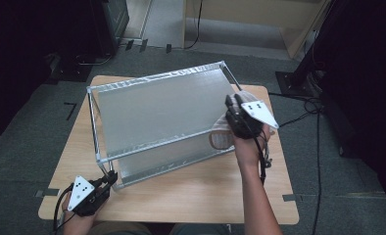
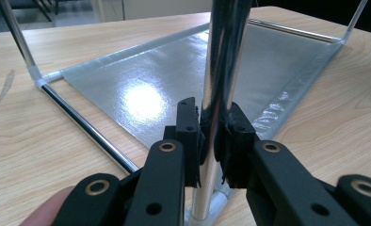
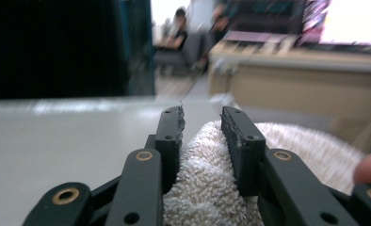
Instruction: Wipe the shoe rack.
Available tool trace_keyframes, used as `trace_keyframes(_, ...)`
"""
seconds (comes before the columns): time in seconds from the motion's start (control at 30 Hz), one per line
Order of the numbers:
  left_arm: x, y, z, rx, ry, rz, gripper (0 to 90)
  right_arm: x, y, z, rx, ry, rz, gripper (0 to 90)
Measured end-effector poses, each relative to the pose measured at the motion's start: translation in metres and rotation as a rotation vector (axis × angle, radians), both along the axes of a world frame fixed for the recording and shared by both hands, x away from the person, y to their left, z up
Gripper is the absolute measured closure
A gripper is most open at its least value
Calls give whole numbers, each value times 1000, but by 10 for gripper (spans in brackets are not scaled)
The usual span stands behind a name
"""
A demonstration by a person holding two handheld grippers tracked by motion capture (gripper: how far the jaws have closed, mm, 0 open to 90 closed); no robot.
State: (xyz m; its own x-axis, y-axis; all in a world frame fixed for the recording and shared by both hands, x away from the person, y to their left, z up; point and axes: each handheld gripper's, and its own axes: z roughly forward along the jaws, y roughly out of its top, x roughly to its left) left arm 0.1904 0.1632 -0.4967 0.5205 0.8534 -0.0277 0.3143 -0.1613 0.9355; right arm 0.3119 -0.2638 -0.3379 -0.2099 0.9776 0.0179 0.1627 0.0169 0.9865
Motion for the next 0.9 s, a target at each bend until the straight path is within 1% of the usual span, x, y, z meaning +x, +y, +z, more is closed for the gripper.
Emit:
trace_keyframes(0.03, 0, -1, 0, -3, 1, -3, 807, 10, 12, -7, -39, 95, 72, 700)
trace_keyframes(0.1, 0, -1, 0, -3, 0, -4, 807, 13, 23, -13, -96, 136, 89, 700)
trace_keyframes(0.13, 0, -1, 0, -2, 0, -4, 807, 14, 28, -14, -107, 150, 98, 700)
trace_keyframes(0.17, 0, -1, 0, -1, 0, -6, 807, 15, 33, -17, -119, 175, 125, 696)
trace_keyframes(0.2, 0, -1, 0, -1, 0, -6, 808, 15, 36, -18, -123, 191, 137, 694)
trace_keyframes(0.23, 0, -1, 0, -2, 2, -6, 808, 14, 40, -20, -111, 205, 165, 687)
trace_keyframes(0.33, 0, -1, 0, -3, 3, -6, 808, 11, 44, -19, -90, 204, 187, 682)
trace_keyframes(0.37, 0, -1, 0, -3, 3, -6, 808, 9, 45, -18, -61, 210, 210, 683)
trace_keyframes(0.4, 0, -1, 0, -3, 3, -6, 809, 9, 45, -18, -61, 210, 210, 683)
trace_keyframes(0.43, 1, -1, 0, -1, 4, -9, 809, 5, 48, -17, -39, 213, 254, 684)
trace_keyframes(0.53, 1, -1, 0, 0, 5, -11, 809, -2, 56, -16, -12, 218, 314, 685)
trace_keyframes(0.67, 1, -1, 0, -2, 7, -11, 808, -12, 66, -16, 17, 219, 379, 686)
trace_keyframes(0.77, 1, -1, 0, -1, 6, -12, 808, -23, 76, -17, 27, 206, 426, 686)
trace_keyframes(0.8, 1, -1, 0, -1, 6, -12, 808, -23, 76, -17, 27, 206, 426, 686)
trace_keyframes(0.83, 1, 0, 0, 0, 7, -12, 808, -32, 81, -18, 34, 191, 455, 684)
trace_keyframes(0.9, 1, 0, 0, -2, 8, -12, 808, -41, 83, -21, 28, 147, 480, 680)
